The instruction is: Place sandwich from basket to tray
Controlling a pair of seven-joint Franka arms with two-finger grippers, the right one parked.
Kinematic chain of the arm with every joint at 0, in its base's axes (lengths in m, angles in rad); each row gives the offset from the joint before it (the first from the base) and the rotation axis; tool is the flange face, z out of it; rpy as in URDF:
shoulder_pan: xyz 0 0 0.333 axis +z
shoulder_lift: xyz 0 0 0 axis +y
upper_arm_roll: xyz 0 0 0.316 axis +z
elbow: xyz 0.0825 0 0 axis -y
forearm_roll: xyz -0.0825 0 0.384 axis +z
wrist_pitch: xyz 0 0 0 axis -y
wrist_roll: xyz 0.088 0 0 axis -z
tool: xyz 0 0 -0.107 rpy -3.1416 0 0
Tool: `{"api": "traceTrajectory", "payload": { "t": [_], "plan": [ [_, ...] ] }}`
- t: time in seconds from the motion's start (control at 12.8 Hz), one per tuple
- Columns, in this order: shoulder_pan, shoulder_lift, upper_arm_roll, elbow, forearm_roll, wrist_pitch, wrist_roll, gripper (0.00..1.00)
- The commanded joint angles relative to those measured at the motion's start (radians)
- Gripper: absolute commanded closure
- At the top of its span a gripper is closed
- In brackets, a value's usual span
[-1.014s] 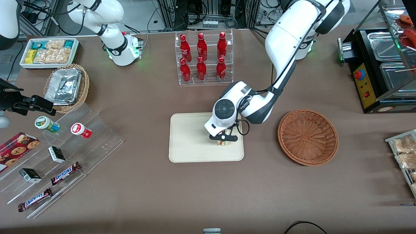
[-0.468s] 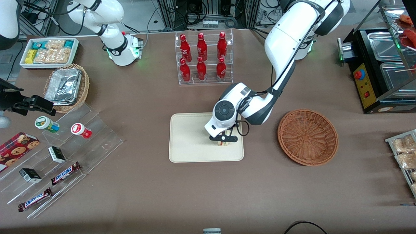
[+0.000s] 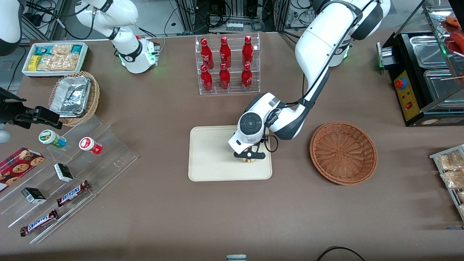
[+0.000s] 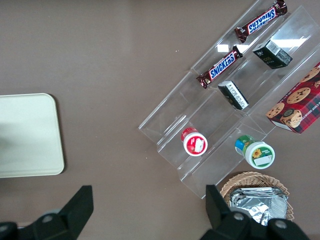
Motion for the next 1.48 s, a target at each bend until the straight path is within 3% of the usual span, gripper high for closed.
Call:
{"api": "traceTrajectory", "payload": {
  "t": [0.0,0.7,1.4],
  "plan": [
    [-0.004,0.008,0.007,0.047,-0.011,-0.007,-0.022,0.00],
    [0.066,-0.105,0.015,0.063,-0.010,-0.098,-0.084,0.00],
    [0.397,-0.292,0.010,0.060,-0.013,-0.267,-0.026,0.00]
  ]
}}
